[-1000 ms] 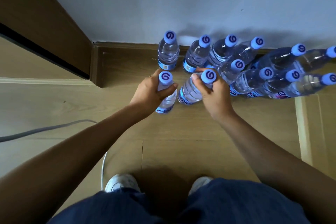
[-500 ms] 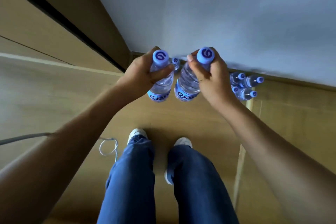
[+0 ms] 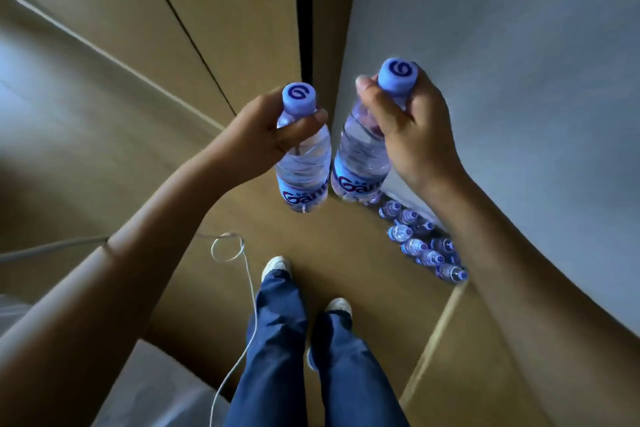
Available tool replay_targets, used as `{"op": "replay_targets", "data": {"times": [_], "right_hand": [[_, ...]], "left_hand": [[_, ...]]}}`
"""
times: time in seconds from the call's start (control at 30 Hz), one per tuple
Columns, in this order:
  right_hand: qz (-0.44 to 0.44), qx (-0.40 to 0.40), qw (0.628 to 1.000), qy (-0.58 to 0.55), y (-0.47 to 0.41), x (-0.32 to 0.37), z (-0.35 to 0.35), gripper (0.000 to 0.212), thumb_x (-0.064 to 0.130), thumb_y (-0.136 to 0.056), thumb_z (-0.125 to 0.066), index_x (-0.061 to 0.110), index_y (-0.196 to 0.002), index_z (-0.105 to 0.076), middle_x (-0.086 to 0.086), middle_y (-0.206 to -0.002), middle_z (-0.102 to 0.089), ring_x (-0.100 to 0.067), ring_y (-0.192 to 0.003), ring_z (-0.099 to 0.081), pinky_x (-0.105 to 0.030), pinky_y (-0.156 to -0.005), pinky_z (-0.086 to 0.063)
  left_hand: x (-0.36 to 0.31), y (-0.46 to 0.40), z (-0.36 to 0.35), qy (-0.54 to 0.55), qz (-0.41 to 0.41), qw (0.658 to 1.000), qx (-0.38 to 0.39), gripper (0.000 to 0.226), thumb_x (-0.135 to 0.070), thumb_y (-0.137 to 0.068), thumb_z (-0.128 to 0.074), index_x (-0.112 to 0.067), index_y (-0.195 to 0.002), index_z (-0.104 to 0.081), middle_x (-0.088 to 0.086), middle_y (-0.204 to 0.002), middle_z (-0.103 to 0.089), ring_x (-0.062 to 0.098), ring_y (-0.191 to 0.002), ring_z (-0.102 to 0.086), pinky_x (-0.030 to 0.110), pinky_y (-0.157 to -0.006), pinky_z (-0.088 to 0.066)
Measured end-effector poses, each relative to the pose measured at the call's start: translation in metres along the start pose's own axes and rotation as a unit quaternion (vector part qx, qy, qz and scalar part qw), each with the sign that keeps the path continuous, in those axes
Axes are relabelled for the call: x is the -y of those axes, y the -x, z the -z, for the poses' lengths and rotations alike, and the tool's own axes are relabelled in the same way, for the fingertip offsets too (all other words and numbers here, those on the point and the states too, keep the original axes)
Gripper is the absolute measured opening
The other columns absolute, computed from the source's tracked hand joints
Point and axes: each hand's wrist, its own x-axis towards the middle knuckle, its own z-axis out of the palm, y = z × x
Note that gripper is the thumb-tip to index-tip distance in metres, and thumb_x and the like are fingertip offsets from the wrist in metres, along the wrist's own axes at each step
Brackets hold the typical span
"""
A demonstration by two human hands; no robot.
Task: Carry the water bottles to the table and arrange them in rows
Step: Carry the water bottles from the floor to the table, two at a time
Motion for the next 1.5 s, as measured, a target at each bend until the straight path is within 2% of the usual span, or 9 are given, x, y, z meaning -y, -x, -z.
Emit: {"op": "replay_targets", "data": {"times": [0.17, 0.3, 0.37, 0.47, 0.6, 0.77, 0.97, 1.17, 1.5], "right_hand": [[0.078, 0.115, 0.990, 0.000, 0.008, 0.094, -0.043, 0.019, 0.027, -0.094, -0.066, 0.012, -0.086, -0.056, 0.011, -0.069, -0.056, 0.000, -0.066, -0.054, -0.016, -0.068, -0.043], [0.127, 0.195, 0.972, -0.006, 0.017, 0.154, -0.090, 0.023, 0.026, -0.094, -0.066, 0.006, -0.088, -0.057, -0.004, -0.075, -0.059, -0.027, -0.075, -0.059, -0.034, -0.073, -0.047], [0.147, 0.228, 0.962, -0.010, 0.020, 0.181, -0.117, 0.021, 0.025, -0.095, -0.066, 0.010, -0.085, -0.055, 0.000, -0.071, -0.057, -0.023, -0.069, -0.056, -0.031, -0.070, -0.046], [0.154, 0.276, 0.948, -0.027, 0.028, 0.216, -0.165, 0.023, 0.027, -0.094, -0.066, 0.018, -0.080, -0.051, 0.013, -0.063, -0.052, -0.005, -0.062, -0.050, -0.024, -0.065, -0.043], [0.160, 0.331, 0.928, -0.052, 0.037, 0.261, -0.237, 0.024, 0.030, -0.093, -0.065, 0.016, -0.078, -0.052, 0.013, -0.061, -0.050, -0.007, -0.063, -0.049, -0.029, -0.067, -0.045], [0.167, 0.387, 0.905, -0.064, 0.044, 0.305, -0.323, 0.031, 0.029, -0.094, -0.066, -0.001, -0.092, -0.059, -0.001, -0.075, -0.058, -0.017, -0.075, -0.056, -0.051, -0.083, -0.052], [0.155, 0.433, 0.885, -0.077, 0.036, 0.347, -0.413, 0.035, 0.029, -0.095, -0.064, -0.006, -0.098, -0.057, -0.027, -0.099, -0.066, -0.031, -0.084, -0.063, -0.059, -0.085, -0.053], [0.160, 0.461, 0.869, -0.081, -0.005, 0.375, -0.506, 0.037, 0.031, -0.095, -0.065, -0.004, -0.101, -0.057, -0.028, -0.103, -0.065, -0.043, -0.100, -0.062, -0.059, -0.087, -0.052], [0.216, 0.511, 0.829, -0.068, -0.136, 0.453, -0.675, 0.027, 0.031, -0.096, -0.064, 0.006, -0.086, -0.058, -0.007, -0.077, -0.060, -0.025, -0.079, -0.061, -0.058, -0.084, -0.052]], "left_hand": [[-0.035, 0.069, 0.071, 0.017, -0.005, 0.991, -0.133, 0.046, -0.043, -0.086, -0.054, 0.001, -0.099, -0.061, 0.013, -0.090, -0.063, 0.010, -0.082, -0.055, 0.030, -0.079, -0.047], [-0.053, 0.126, 0.126, 0.048, -0.020, 0.963, -0.264, 0.024, -0.029, -0.088, -0.061, -0.009, -0.101, -0.059, -0.006, -0.086, -0.063, 0.002, -0.078, -0.057, 0.014, -0.074, -0.047], [-0.058, 0.153, 0.154, 0.067, -0.019, 0.947, -0.312, 0.008, -0.016, -0.088, -0.064, -0.012, -0.094, -0.062, -0.013, -0.082, -0.066, -0.001, -0.076, -0.060, 0.014, -0.072, -0.048], [-0.060, 0.194, 0.193, 0.097, -0.011, 0.913, -0.397, 0.001, -0.013, -0.085, -0.067, -0.014, -0.086, -0.067, 0.001, -0.085, -0.069, 0.011, -0.077, -0.063, 0.026, -0.075, -0.052], [-0.050, 0.242, 0.251, 0.117, -0.005, 0.870, -0.478, 0.008, -0.012, -0.085, -0.068, -0.007, -0.091, -0.069, 0.017, -0.091, -0.068, 0.018, -0.080, -0.063, 0.028, -0.076, -0.055], [-0.030, 0.286, 0.319, 0.130, -0.009, 0.834, -0.536, 0.006, -0.008, -0.088, -0.068, -0.014, -0.089, -0.070, 0.023, -0.092, -0.068, 0.016, -0.080, -0.063, 0.021, -0.073, -0.053], [-0.011, 0.310, 0.393, 0.138, -0.036, 0.771, -0.620, 0.008, -0.012, -0.083, -0.072, -0.020, -0.084, -0.074, -0.006, -0.075, -0.070, 0.007, -0.072, -0.064, 0.017, -0.068, -0.052], [0.027, 0.301, 0.473, 0.169, -0.043, 0.748, -0.640, 0.005, -0.020, -0.077, -0.076, -0.024, -0.081, -0.077, -0.003, -0.075, -0.069, 0.011, -0.074, -0.065, 0.022, -0.069, -0.055], [0.092, 0.218, 0.655, 0.129, -0.002, 0.719, -0.683, 0.006, -0.017, -0.077, -0.076, -0.022, -0.079, -0.076, -0.007, -0.071, -0.070, 0.007, -0.068, -0.063, 0.020, -0.065, -0.052]]}}
